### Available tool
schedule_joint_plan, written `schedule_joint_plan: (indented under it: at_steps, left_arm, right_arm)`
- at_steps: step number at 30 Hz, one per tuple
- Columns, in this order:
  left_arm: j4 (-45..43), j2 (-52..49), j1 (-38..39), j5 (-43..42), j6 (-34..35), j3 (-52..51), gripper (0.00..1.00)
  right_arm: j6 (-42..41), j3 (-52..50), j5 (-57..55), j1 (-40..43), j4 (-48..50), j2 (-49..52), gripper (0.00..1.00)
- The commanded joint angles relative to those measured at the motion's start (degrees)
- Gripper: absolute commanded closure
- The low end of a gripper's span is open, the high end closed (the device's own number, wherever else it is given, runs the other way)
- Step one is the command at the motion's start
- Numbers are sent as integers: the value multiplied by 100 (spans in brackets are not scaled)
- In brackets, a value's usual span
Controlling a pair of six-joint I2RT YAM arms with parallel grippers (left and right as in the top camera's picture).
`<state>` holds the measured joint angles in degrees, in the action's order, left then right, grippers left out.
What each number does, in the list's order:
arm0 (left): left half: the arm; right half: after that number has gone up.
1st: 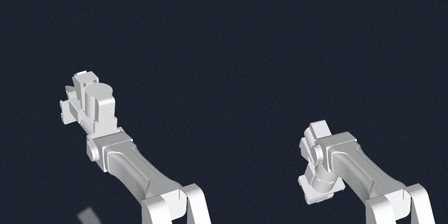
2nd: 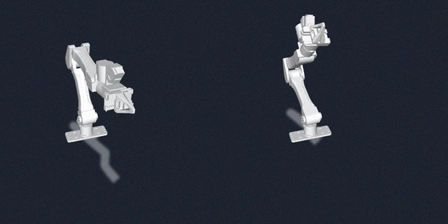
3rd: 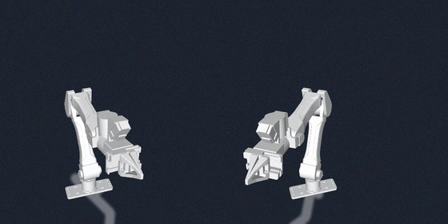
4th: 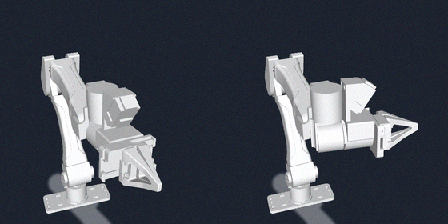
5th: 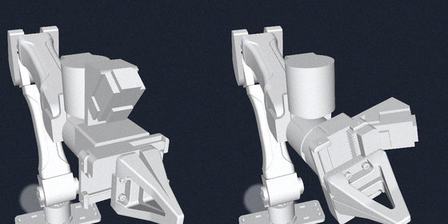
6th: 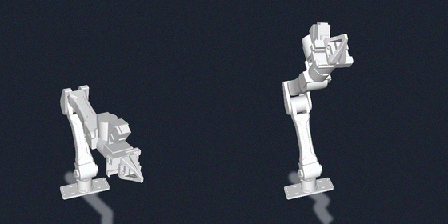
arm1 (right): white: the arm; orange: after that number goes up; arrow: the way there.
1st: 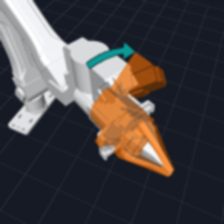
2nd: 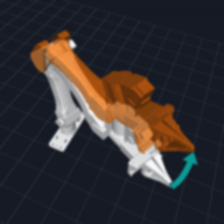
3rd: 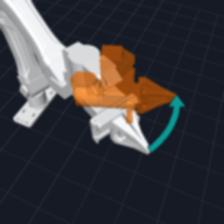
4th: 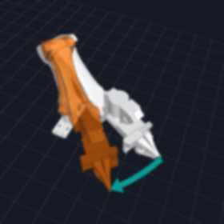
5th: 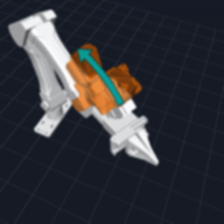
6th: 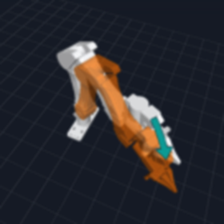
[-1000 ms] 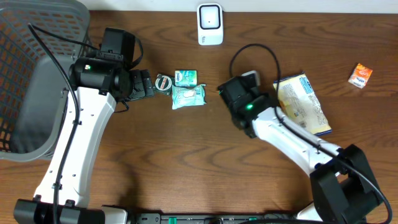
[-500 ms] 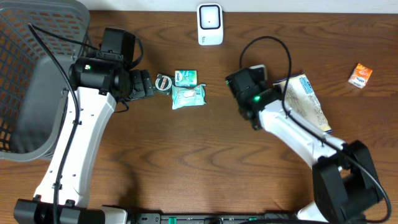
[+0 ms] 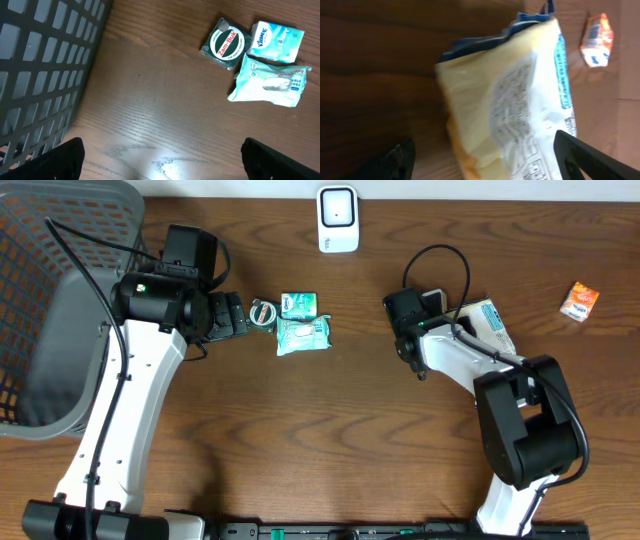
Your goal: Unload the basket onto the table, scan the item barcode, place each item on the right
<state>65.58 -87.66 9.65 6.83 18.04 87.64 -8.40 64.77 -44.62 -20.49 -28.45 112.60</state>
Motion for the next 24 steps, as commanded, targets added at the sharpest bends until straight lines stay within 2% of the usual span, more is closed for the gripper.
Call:
schedule_joint_plan:
  at_steps: [1,4,6,9,11,12,13,17,20,24]
  left_arm:
    - [11,9,-11,94,28,-4,1]
    - [11,9,-11,94,28,-4,1]
    - [11,9,-11,96,28,-4,2]
    - [11,9,-11,94,28,-4,1]
    - [13,9,-11,94,28,-4,1]
    - [13,9,-11,94,28,-4,1]
    - [11,9,-11,94,28,-4,2]
    - [11,9,-11,94,28,-4,1]
    - [11,9,-11,94,28,-4,2]
    - [11,9,-11,94,28,-4,2]
  right_arm:
    - [103,20,-46,282,-28,343,18]
    - [101,20,308,448,-63,466,21]
    - [103,20,527,529,-98,472,31]
    - [101,22,807,629,-116,463,57]
    - [96,63,1075,654,-212,448,80]
    - [92,101,1237,654,-278,433,86]
    - [72,162,1438,654,-382,396,98]
    - [-15,553,2120,658,-839,155,99]
    - [-31,979,3060,678,-1198,-140,99]
    - [-31,1416,5611,811,-1244,-758,99]
